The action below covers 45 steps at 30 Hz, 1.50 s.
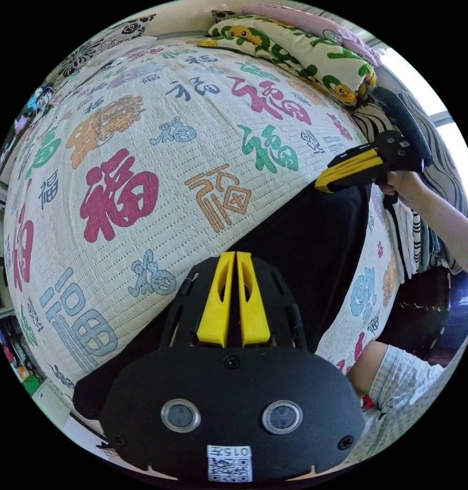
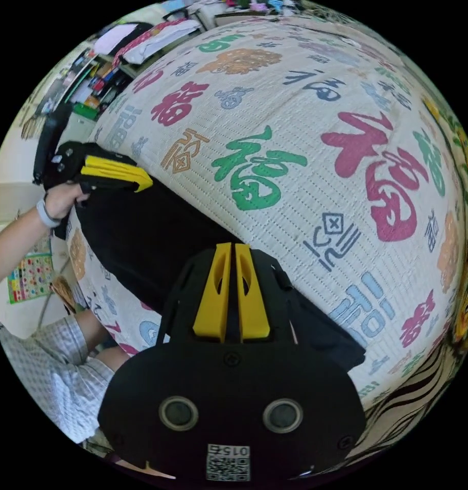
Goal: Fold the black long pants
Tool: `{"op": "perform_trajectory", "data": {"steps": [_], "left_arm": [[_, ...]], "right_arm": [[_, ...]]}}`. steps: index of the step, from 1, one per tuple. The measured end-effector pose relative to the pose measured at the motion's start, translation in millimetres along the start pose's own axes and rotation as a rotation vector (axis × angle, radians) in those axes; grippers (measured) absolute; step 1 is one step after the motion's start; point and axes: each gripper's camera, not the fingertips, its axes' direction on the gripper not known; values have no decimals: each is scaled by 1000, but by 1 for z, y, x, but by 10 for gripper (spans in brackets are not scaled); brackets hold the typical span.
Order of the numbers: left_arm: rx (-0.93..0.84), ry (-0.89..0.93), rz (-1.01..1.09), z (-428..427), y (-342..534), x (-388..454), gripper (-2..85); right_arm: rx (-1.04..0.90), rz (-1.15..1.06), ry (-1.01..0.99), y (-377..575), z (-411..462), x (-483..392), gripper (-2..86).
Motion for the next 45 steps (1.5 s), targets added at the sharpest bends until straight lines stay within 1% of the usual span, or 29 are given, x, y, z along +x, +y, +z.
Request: {"op": "perform_trajectory", "data": {"steps": [1, 3, 5, 6, 8, 9, 11, 14, 18, 20, 22, 24, 25, 28, 29, 31, 33, 35, 38, 39, 41, 45], "left_arm": [[-26, 23, -43, 0, -8, 5, 17], [-33, 24, -57, -3, -20, 16, 52], [-11, 5, -27, -9, -32, 32, 70], [-9, 17, 1, -10, -41, 44, 76], [-4, 47, 57, -10, -56, 62, 82], [2, 60, 102, -8, -69, 77, 84], [7, 88, 175, -3, -90, 100, 87], [-11, 183, 295, 14, -134, 144, 97], [-77, 216, 458, 44, -193, 211, 105], [-97, 190, 530, 55, -212, 237, 106], [-106, 123, 593, 68, -230, 265, 105], [-145, 95, 626, 77, -241, 280, 102], [-156, 90, 634, 82, -246, 287, 100], [-186, 114, 630, 94, -253, 297, 98], [-199, 110, 627, 97, -253, 298, 98], [-244, 79, 617, 110, -253, 299, 97], [-230, 56, 628, 113, -249, 298, 91], [-208, 55, 622, 114, -243, 294, 81], [-218, 69, 620, 113, -233, 287, 44], [-275, 114, 622, 115, -229, 285, 15], [-257, 121, 631, 109, -222, 282, 4], [-145, 150, 702, 83, -201, 281, -5]], "right_arm": [[29, 67, -6, 8, -5, 9, 37], [84, 171, 27, 29, -17, 24, 49], [161, 314, 89, 70, -34, 51, 68], [168, 355, 108, 81, -37, 59, 73], [152, 534, 141, 127, -40, 99, 82], [140, 577, 134, 138, -39, 108, 83], [131, 724, 32, 176, -32, 141, 92], [161, 815, -64, 200, -18, 160, 97], [241, 859, -188, 208, 1, 175, 102], [275, 890, -212, 212, 9, 184, 107], [308, 900, -223, 218, 14, 188, 107], [362, 904, -257, 228, 19, 192, 100], [398, 909, -305, 234, 24, 196, 98], [473, 927, -428, 246, 41, 208, 96], [483, 930, -439, 248, 48, 212, 94], [479, 941, -413, 250, 57, 217, 80], [480, 925, -407, 249, 65, 222, 62], [496, 882, -456, 246, 77, 228, 26], [488, 866, -420, 245, 87, 232, 12], [492, 863, -416, 246, 88, 233, 11], [534, 867, -425, 254, 92, 235, 6], [566, 862, -390, 268, 92, 238, 3]]}}
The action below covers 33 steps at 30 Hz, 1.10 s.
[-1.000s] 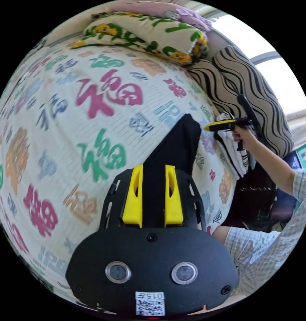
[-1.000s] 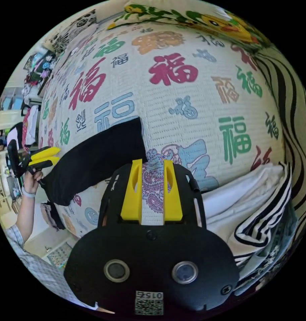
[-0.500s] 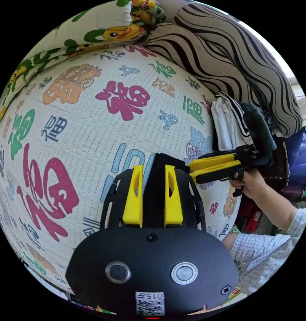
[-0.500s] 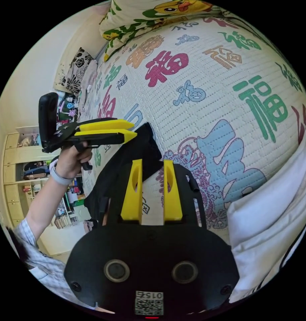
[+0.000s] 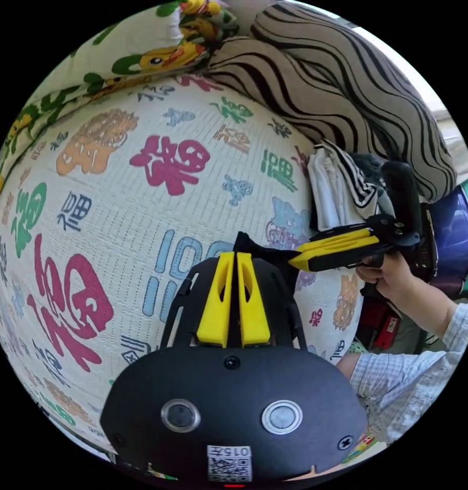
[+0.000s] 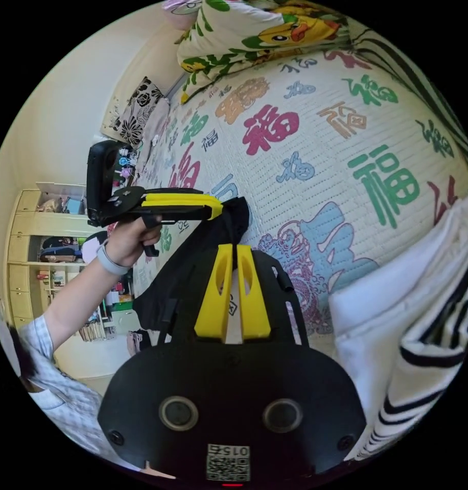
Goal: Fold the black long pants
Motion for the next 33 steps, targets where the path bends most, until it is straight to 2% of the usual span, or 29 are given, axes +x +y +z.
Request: {"op": "perform_trajectory", "data": {"steps": [2, 7, 8, 12, 16, 20, 23, 26, 28, 33], "left_arm": [[102, 26, 39, -15, 9, 8, -6], [500, 235, 87, -71, 60, 21, -6], [526, 243, 99, -76, 70, 22, -6], [653, 249, 140, -103, 171, 17, -6], [772, 328, -13, -125, 326, -12, -5], [778, 266, -192, -141, 465, -22, -5], [753, 205, -335, -143, 567, -28, -5], [684, 163, -468, -131, 652, -40, -5], [665, 198, -546, -115, 707, -51, -5], [570, 142, -799, -78, 801, -65, -5]], "right_arm": [[53, -11, 68, 0, -13, 6, 2], [257, -22, 74, 11, -54, 7, 2], [264, -56, 77, 16, -53, -2, 2], [193, -229, 81, 30, -18, -44, 2], [51, -387, -150, 55, 69, -107, 3], [-127, -495, -339, 85, 201, -170, 4], [-248, -532, -386, 105, 302, -202, 5], [-316, -596, -312, 125, 396, -224, 8], [-353, -637, -256, 136, 449, -231, 12], [-539, -655, -42, 147, 569, -231, 45]]}}
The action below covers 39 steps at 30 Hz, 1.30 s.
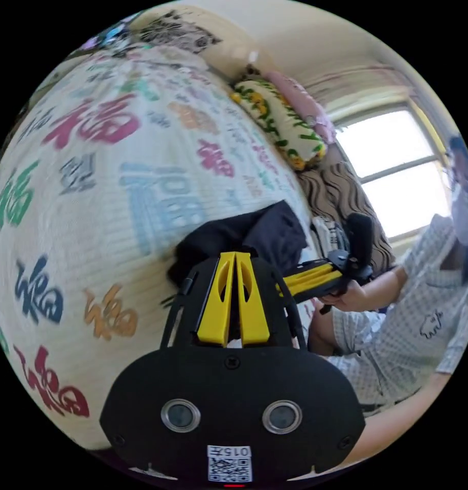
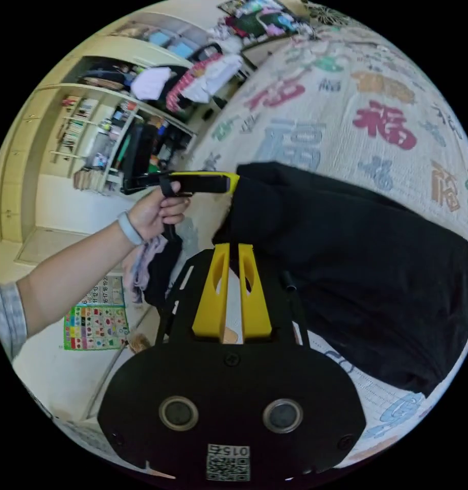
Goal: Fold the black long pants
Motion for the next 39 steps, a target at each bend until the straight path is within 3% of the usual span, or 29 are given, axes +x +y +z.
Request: {"op": "perform_trajectory", "data": {"steps": [2, 6, 11, 15, 21, 23, 29, 34, 39], "left_arm": [[107, -18, -114, -16, 25, -22, 0], [334, 40, -272, -47, 86, -36, 45], [334, 26, -391, -46, 144, -13, 85], [331, -74, -486, -32, 170, -7, 99], [410, -95, -611, -37, 191, -17, 85], [398, -125, -631, -40, 197, -19, 59], [404, -130, -559, -56, 215, -13, -1], [470, -142, -438, -77, 225, 3, -6], [472, -158, -516, -82, 243, -9, 0]], "right_arm": [[-84, -21, -130, -11, 25, 11, 56], [-119, -116, -65, -21, 33, 19, 62], [-123, -73, 112, -73, 50, 62, 67], [-173, -43, 133, -125, 88, 75, 96], [-335, -48, 234, -192, 176, 77, 125], [-414, -98, 362, -206, 205, 77, 116], [-329, -63, 320, -225, 208, 89, 5], [-185, -27, 257, -237, 196, 87, 2], [-168, -46, 248, -254, 228, 81, 19]]}}
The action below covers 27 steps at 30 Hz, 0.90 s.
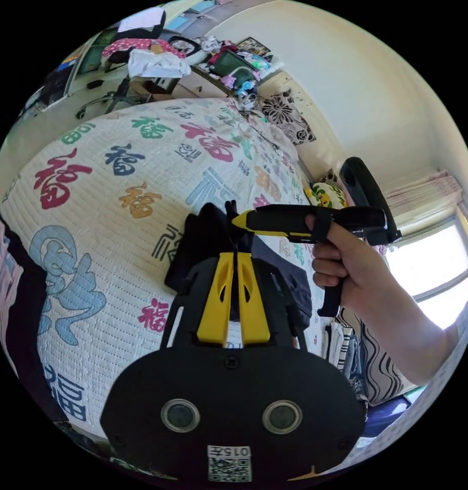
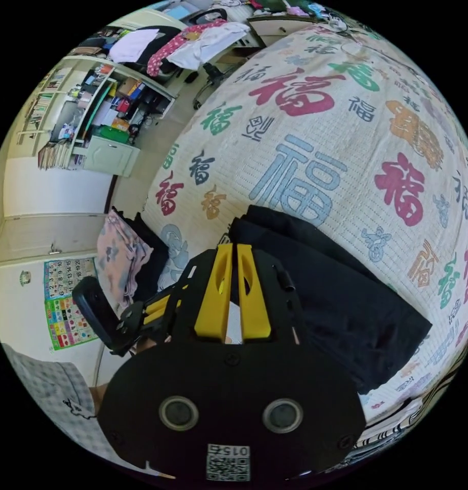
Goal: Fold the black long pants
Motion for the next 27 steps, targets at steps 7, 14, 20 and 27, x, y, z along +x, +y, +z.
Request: {"op": "perform_trajectory", "data": {"steps": [7, 14, 20, 27], "left_arm": [[-49, -154, -32, -8, 19, 1, 47], [-51, -94, 180, -3, 14, 56, 51], [-233, -292, 285, 39, 26, 86, 35], [-310, -669, 814, 60, 47, 187, 76]], "right_arm": [[-40, -97, 60, -6, 22, -10, 50], [-122, -120, 384, 7, 39, 0, 34], [-164, -64, 302, 5, 50, 11, 27], [-72, -20, 266, 36, 3, 29, 29]]}}
